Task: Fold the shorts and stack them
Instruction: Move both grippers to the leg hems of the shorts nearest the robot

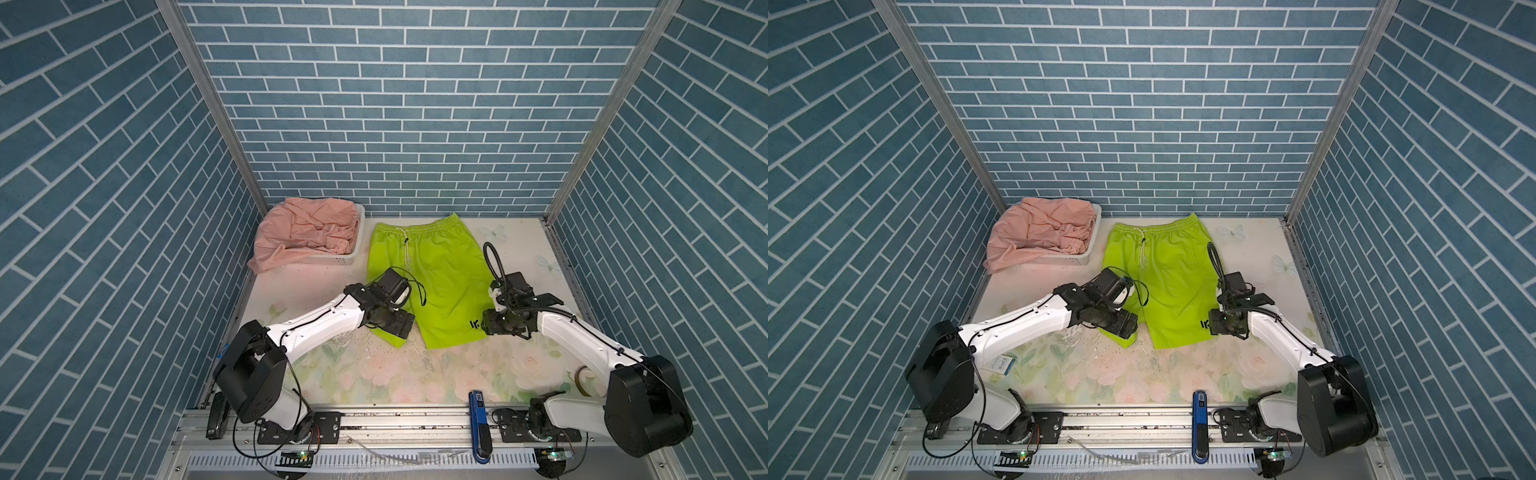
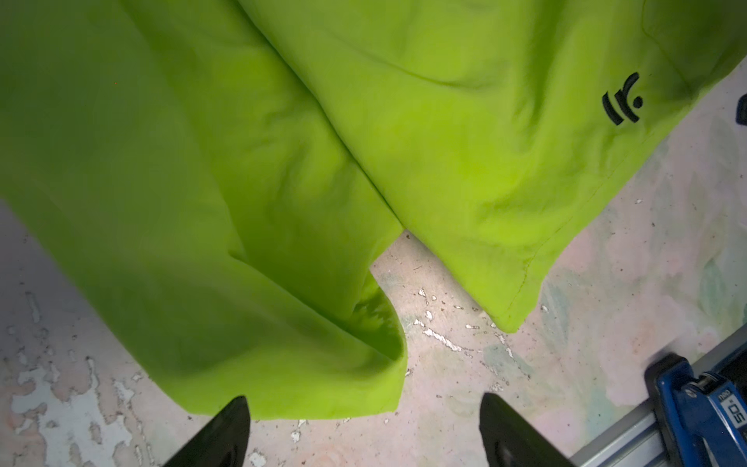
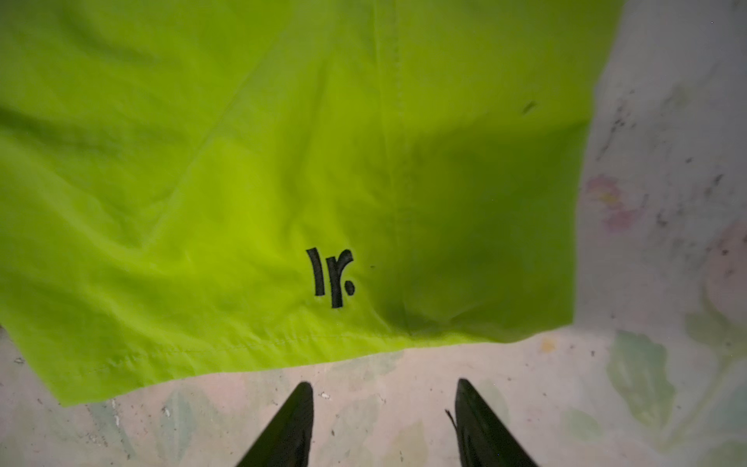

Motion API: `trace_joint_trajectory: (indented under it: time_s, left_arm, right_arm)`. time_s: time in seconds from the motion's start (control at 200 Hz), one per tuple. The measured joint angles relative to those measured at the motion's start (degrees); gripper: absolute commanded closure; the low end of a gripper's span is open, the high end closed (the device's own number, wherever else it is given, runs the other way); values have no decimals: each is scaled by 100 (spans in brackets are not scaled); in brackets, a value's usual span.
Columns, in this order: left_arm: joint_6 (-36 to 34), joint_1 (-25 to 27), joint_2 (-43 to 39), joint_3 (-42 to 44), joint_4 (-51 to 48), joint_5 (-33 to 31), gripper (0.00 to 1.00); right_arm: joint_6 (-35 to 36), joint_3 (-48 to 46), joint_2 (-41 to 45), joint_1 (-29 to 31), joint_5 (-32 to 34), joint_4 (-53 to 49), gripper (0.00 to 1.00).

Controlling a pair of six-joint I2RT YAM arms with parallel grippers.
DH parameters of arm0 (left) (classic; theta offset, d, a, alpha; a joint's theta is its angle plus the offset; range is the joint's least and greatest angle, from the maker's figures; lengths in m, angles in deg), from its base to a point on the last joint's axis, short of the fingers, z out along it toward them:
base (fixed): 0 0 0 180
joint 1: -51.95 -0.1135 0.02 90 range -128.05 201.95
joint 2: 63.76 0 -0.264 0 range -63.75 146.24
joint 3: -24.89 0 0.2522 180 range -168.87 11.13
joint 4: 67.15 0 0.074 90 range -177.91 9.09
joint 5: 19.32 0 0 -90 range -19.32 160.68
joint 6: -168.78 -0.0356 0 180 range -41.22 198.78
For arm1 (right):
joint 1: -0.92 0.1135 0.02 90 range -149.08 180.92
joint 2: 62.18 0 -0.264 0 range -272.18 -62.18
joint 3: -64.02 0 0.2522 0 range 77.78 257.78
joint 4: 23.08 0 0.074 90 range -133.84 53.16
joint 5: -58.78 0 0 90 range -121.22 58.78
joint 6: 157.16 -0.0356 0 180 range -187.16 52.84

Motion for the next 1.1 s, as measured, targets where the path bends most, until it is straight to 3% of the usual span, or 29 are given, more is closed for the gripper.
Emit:
trace_joint_trajectory:
  time_s: [0.29,0.58,0.67,0.74,0.785,1.1]
  left_arm:
    - [188,282,120,258,529,-114,10]
    - [306,295,83,485,546,-184,10]
    - [321,295,17,485,546,-210,11]
    - [339,295,-9,485,549,-229,12]
    - [345,295,-11,485,549,-245,12]
    - [256,295,-11,612,632,-186,12]
  right_arm:
    - [-190,251,-780,63,581,-33,48]
    - [-293,428,-1366,153,597,2,58]
    - [-299,474,-1473,219,599,-22,69]
    - [-376,496,-1515,240,610,-37,91]
    - [-398,514,-1523,249,621,-48,100]
    - [-417,1021,-1513,195,894,-577,100]
